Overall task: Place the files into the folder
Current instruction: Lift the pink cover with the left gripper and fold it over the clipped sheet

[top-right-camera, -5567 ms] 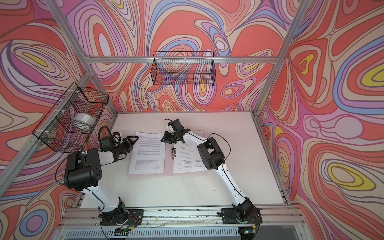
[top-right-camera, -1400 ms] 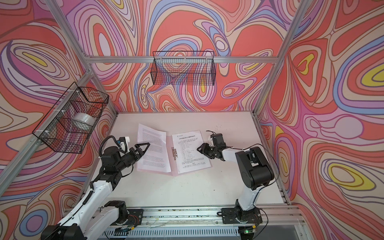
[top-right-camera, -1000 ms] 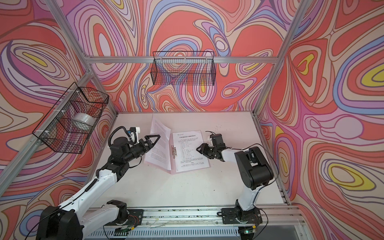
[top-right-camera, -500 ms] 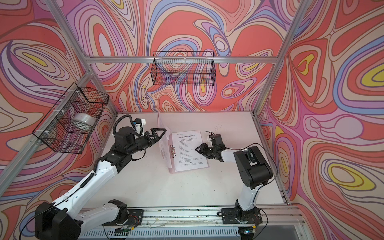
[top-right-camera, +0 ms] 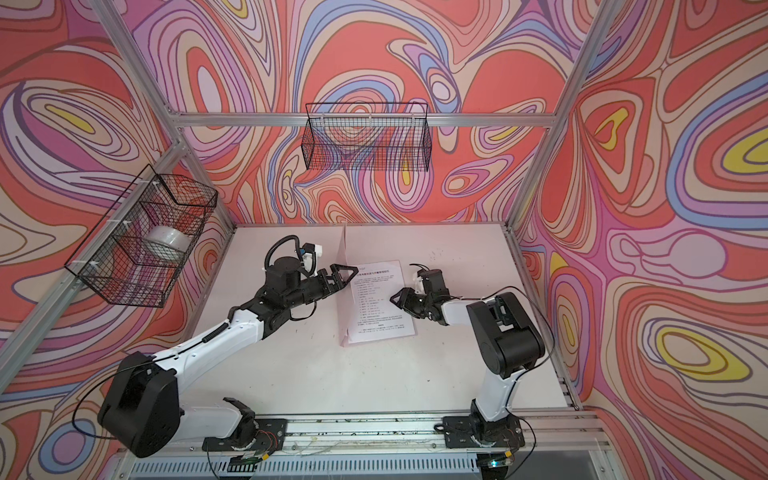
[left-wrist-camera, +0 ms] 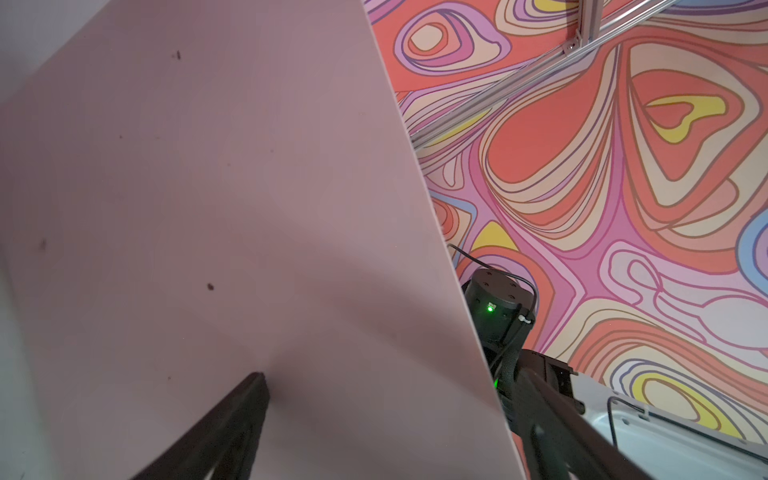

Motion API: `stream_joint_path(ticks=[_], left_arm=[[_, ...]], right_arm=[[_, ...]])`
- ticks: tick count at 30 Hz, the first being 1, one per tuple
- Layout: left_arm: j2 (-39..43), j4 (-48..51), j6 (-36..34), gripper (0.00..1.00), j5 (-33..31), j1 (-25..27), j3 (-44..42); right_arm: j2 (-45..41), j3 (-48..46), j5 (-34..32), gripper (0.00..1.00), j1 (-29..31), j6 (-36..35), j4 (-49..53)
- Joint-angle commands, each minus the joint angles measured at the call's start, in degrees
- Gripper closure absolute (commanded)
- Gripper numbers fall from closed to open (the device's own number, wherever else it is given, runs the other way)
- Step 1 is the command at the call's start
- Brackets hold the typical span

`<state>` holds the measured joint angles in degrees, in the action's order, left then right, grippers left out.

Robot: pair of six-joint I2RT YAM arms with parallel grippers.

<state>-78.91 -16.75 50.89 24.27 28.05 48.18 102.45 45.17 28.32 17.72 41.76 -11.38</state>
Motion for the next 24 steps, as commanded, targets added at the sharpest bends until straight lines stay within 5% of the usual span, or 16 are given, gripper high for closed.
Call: stream_joint_path(ticks=[1, 13, 24], left_arm=[[-3.79, -7.47, 0.51, 0.08, 1.22, 1.28, 2.15], [-19.27, -22.33, 5.35, 0.07, 4.53, 2.75, 2.6], [-18.19, -19.81, 3.14, 0.07, 4.58, 2.88, 1.83]], right_arm=[[1.52, -3.44, -2.11, 0.45, 0.74, 1.09, 10.87], [-12.87, -1.64, -10.62, 0.44, -0.13, -1.35, 23.77], [-14.55, -0.89, -13.72, 0.44, -2.07, -0.16, 26.05]])
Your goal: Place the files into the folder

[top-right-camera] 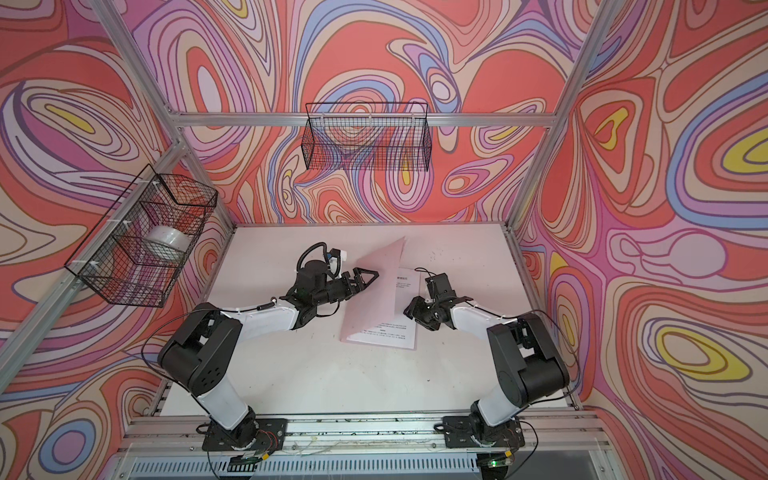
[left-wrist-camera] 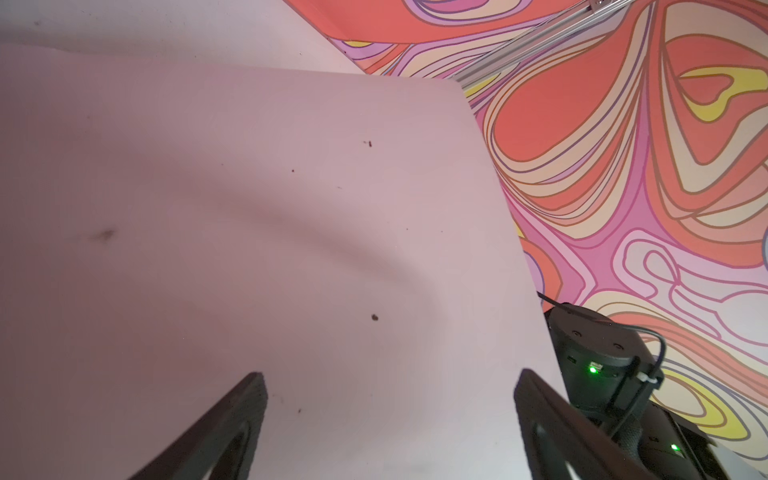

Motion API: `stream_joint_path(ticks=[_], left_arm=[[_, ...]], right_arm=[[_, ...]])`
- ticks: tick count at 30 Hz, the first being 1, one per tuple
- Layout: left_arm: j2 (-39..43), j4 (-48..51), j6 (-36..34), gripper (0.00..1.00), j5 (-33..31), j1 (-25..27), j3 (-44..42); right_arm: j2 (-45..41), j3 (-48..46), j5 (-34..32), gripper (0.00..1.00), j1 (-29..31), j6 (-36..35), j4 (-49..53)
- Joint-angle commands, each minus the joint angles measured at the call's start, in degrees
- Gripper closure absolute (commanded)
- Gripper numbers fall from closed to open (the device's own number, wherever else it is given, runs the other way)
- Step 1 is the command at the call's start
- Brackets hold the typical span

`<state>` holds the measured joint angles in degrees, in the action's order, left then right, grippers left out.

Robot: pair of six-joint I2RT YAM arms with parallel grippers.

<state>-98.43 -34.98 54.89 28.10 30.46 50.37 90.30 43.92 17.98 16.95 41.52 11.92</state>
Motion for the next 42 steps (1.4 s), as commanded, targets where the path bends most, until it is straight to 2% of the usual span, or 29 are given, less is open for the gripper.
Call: stream_joint_path(ticks=[1, 9, 14, 18, 24, 34, 42], left_arm=[[1.04, -1.87, -0.76, 0.07, 0.97, 0.5, -0.48], [-4.02, -4.76, -0.83, 0.08, 0.74, 2.35, -1.37], [-8.14, -6.53, -0.22, 0.08, 0.38, 3.38, -1.29], [-10.97, -8.61, 0.11, 0.08, -0.08, 3.72, -1.48], [-12.35, -4.28, -2.96, 0.08, -3.11, 4.57, -1.21], [-11.18, -3.77, -4.08, 0.09, -6.42, 4.72, -3.25], [-9.12, -0.85, -6.52, 0.08, -8.31, 4.79, -3.44]], right_arm=[[-3.7, 0.16, -4.18, 0.44, -1.83, -0.05, 3.56], [-15.34, 0.31, -15.91, 0.41, -6.45, -1.51, 14.73], [-18.06, -1.57, -13.31, 0.41, -9.17, -1.84, 13.51], [-15.07, -2.45, -9.66, 0.41, -9.22, -1.48, 9.52], [-7.51, -1.78, -4.11, 0.41, -9.22, -0.8, 2.13], [5.03, 5.28, 1.31, 0.42, -8.75, -1.61, -2.56], [14.91, 14.08, 0.59, 0.44, -2.49, -0.73, -3.27]])
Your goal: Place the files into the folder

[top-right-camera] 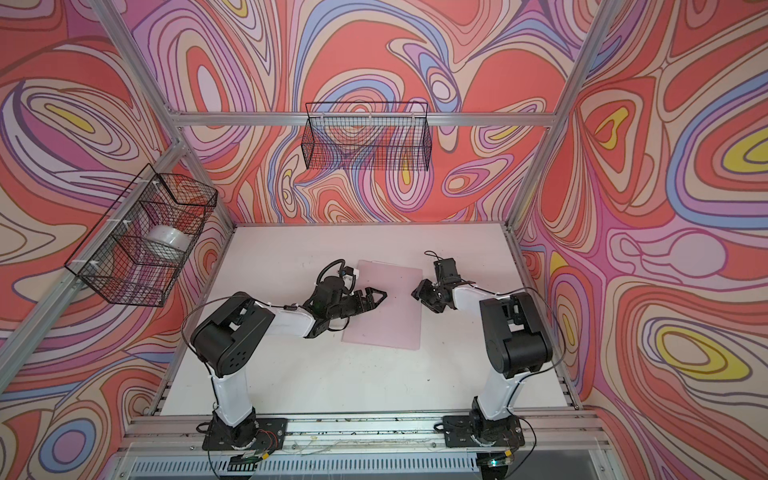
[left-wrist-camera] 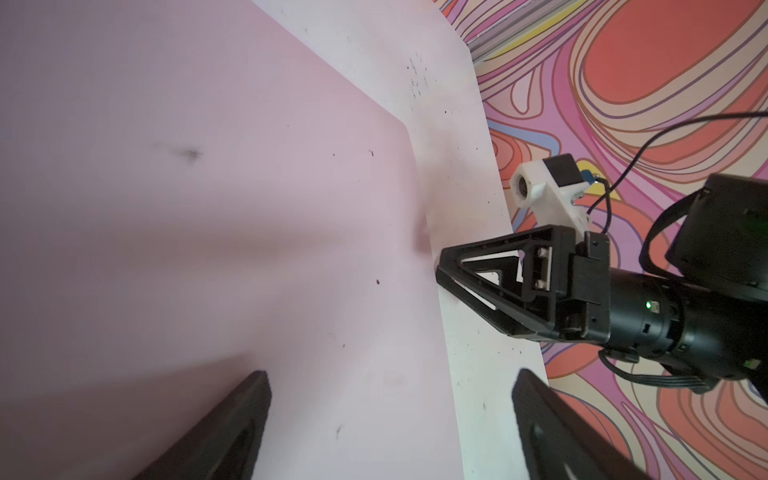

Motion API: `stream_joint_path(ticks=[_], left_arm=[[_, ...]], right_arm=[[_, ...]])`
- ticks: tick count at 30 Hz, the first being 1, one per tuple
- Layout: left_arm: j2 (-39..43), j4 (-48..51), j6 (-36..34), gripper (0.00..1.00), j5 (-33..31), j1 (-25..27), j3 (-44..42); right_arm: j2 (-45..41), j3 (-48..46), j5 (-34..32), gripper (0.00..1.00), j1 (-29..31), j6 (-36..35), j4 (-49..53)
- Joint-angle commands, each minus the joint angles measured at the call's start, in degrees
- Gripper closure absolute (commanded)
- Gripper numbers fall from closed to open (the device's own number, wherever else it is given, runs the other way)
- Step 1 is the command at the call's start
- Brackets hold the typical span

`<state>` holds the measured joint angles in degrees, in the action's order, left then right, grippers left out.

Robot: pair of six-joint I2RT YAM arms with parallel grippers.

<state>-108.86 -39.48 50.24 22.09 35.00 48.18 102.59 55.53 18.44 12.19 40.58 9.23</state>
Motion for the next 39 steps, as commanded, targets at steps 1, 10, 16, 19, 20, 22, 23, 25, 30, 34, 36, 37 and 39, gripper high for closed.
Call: stream_joint_path(ticks=[1, 10, 16, 19, 20, 22, 23, 25, 30, 34, 36, 37, 39], left_arm=[[1.68, 4.26, -2.23, 0.08, -2.62, 0.24, -1.26], [4.65, 10.97, -6.1, 0.08, -4.8, 0.06, -0.72], [6.9, 12.79, -7.95, 0.08, -4.99, -1.45, -0.59], [10.22, 17.55, -11.19, 0.07, -6.3, -2.21, 1.44], [11.59, 19.92, -12.75, 0.07, -7.13, -2.37, 2.25], [15.0, 25.39, -16.34, 0.07, -9.91, -2.56, 4.7], [16.49, 27.95, -18.18, 0.06, -10.95, -2.57, 5.78], [19.62, 32.81, -21.51, 0.06, -13.3, -2.66, 7.9], [27.71, 40.74, -25.71, 0.05, -18.32, -4.47, 9.74], [36.78, 41.19, -27.07, 0.03, -25.11, -8.04, 5.12], [42.0, 39.76, -28.9, 0.0, -30.71, -9.57, 1.67], [44.67, 39.31, -30.91, 0.0, -34.01, -9.82, -0.15], [49.98, 35.72, -35.61, 0.0, -39.78, -9.84, -5.21]], right_arm=[[3.7, 3.73, 0.03, 0.44, 3.22, 0.27, -0.5], [7.59, 7.98, -0.25, 0.44, 7.14, 1.95, -0.25], [2.77, 7.03, -2.42, 0.44, 7.29, 1.24, 1.7], [-0.33, 8.16, -4.23, 0.44, 7.28, -0.27, 4.5], [-0.76, 8.43, -4.9, 0.44, 7.28, -0.59, 5.26], [-4.31, 9.08, -6.19, 0.43, 7.28, -1.37, 6.95], [-5.29, 9.44, -7.0, 0.43, 7.32, -1.92, 7.82], [-7.66, 9.77, -7.77, 0.42, 7.21, -2.53, 9.31], [-13.45, 10.55, -10.4, 0.42, 7.28, -3.89, 13.07], [-18.55, 10.68, -12.22, 0.31, 7.32, -7.31, 14.67], [-19.97, 11.22, -12.08, 0.14, 7.29, -9.88, 16.0], [-20.37, 11.71, -12.31, 0.04, 7.31, -11.09, 17.24], [-21.23, 11.81, -12.77, 0.01, 7.31, -12.63, 18.74]])
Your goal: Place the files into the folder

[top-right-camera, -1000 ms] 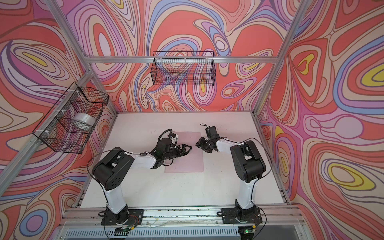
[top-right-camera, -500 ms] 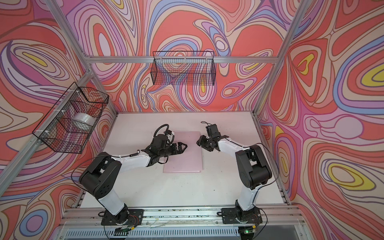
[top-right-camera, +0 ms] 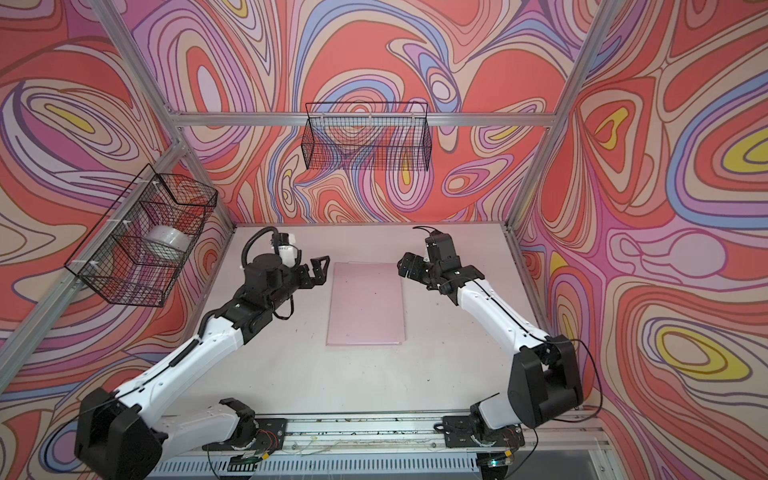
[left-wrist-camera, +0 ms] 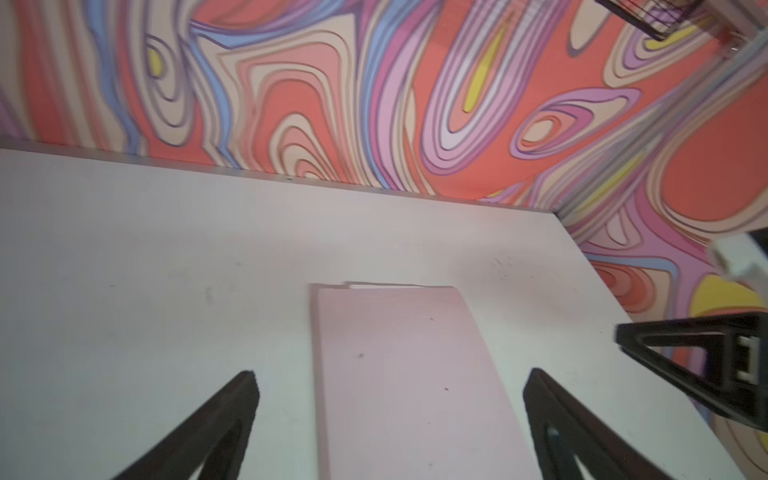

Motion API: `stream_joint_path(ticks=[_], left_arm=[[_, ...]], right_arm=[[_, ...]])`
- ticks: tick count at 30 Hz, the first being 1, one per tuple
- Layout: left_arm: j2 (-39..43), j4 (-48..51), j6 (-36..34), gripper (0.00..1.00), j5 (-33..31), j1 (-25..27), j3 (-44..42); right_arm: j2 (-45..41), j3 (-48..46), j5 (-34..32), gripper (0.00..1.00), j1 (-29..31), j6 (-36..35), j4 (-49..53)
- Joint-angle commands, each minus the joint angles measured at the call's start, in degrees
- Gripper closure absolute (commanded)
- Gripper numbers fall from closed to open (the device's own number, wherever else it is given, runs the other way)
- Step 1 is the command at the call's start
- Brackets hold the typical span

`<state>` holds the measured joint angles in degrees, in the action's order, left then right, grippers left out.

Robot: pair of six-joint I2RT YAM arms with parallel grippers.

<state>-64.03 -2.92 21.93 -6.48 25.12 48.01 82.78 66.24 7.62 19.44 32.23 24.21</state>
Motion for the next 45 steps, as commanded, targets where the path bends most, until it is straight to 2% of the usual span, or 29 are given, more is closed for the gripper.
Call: stream_joint_path(ticks=[1, 3, 5, 7, 9, 11, 15, 17, 18, 19, 20, 21, 23, 25, 26, 27, 28, 30, 32, 33, 36, 37, 39, 41, 42, 45], left_arm=[[7.16, -2.38, -8.98, 0.0, -14.26, 0.08, -7.59], [12.41, -5.6, -11.24, 0.0, -24.01, 0.04, -13.38], [15.86, -11.48, -15.13, 0.0, -30.37, 0.08, -20.8], [17.02, -23.39, -21.36, 0.0, -34.6, -0.22, -29.04], [14.93, -35.6, -26.43, 0.0, -36.23, -2.81, -35.43], [10.77, -38.01, -26.32, 0.0, -33.73, -7.48, -36.5], [-2.63, -47.52, -17.88, 0.0, -17.47, -19.54, -37.33], [-11.79, -57.21, -17.74, 0.0, -18.65, -20.58, -37.39], [-16.98, -63.05, -16.66, 0.0, -17.15, -21.61, -37.67], [-20.66, -68.22, -17.38, 0.0, -12.66, -22.89, -37.86], [-21.28, -66.78, -17.7, 0.0, -5.09, -24.31, -37.84], [-21.23, -61.73, -16.91, 0.0, -3.85, -24.8, -36.24], [-25.57, -65.16, -17.42, 0.0, -5.14, -24.95, -34.35], [-22.08, -55.66, -16.31, 0.0, -4.95, -24.93, -32.59], [-22.32, -56.03, -16.33, 0.0, -5.1, -24.95, -32.39], [-24.03, -60.72, -16.91, 0.0, -4.93, -24.95, -33.1], [-25.04, -63.44, -17.39, 0.0, -4.86, -24.95, -33.86], [-22.5, -58.52, -16.07, 0.0, -5.42, -24.93, -33.61], [-23.55, -59.36, -16.28, 0.0, -5.56, -24.95, -32.94], [-24.38, -60.34, -17.0, 0.0, -5.25, -24.95, -32.74], [-23.14, -54.79, -16.72, 0.0, -4.43, -24.95, -30.88], [-23.6, -54.75, -17.09, 0.0, -4.19, -24.95, -30.42], [-23.93, -54.56, -17.54, 0.0, -3.19, -24.95, -30.17], [-23.73, -54.22, -17.42, 0.0, -3.19, -24.94, -30.12], [-23.94, -54.77, -17.52, 0.0, -3.19, -24.9, -30.23], [-23.84, -54.29, -17.49, 0.0, -3.19, -24.95, -30.08]], right_arm=[[-1.87, 0.65, -1.98, 0.01, 0.04, -4.58, 3.72], [-2.66, -0.69, -2.66, 0.02, 0.07, -4.89, 3.14], [-3.43, -2.27, -3.92, 0.01, 0.07, -4.42, 1.55], [-4.34, -4.51, -4.5, 0.01, 0.16, -4.08, -1.49], [-5.19, -7.5, -6.29, 0.02, 0.24, -3.49, -5.52], [-5.78, -10.52, -7.92, 0.01, 0.25, -3.43, -9.8], [-6.74, -14.86, -9.56, 0.02, 0.37, -7.18, -15.66], [-7.7, -16.3, -12.33, 0.01, 0.42, -8.48, -16.92], [-8.62, -17.52, -14.04, 0.02, 0.42, -9.28, -17.97], [-9.34, -18.69, -15.76, 0.01, 0.42, -9.98, -19.15], [-10.19, -20.0, -18.68, 0.02, 0.38, -11.35, -20.66], [-10.57, -20.71, -21.57, 0.01, 0.42, -12.93, -21.25], [-10.64, -20.92, -28.26, 0.02, 0.23, -16.82, -20.92], [-10.18, -21.59, -32.93, 0.01, -0.45, -20.07, -22.04], [-9.66, -21.99, -35.32, 0.02, -1.08, -21.35, -22.89], [-9.13, -22.36, -36.83, 0.02, -1.64, -21.97, -23.75], [-8.2, -23.2, -38.4, 0.02, -2.55, -23.03, -25.42], [-5.47, -24.79, -40.48, 0.01, -3.71, -25.49, -30.38], [-1.18, -26.83, -43.53, 0.02, -4.7, -27.64, -37.78], [0.59, -27.94, -43.6, 0.01, -4.93, -28.65, -41.72], [6.28, -33.11, -43.67, 0.02, -5.75, -30.36, -58.92], [8.31, -34.22, -41.49, 0.01, -6.58, -30.48, -63.05], [11.42, -34.02, -43.15, 0.01, -6.9, -33.39, -67.24], [13.23, -38.6, -36.23, 0.02, -8.57, -36.12, -78.92], [13.95, -39.69, -35.2, 0.01, -9.68, -35.5, -82.16], [13.19, -40.07, -27.9, 0.01, -12.65, -33.32, -80.08]])
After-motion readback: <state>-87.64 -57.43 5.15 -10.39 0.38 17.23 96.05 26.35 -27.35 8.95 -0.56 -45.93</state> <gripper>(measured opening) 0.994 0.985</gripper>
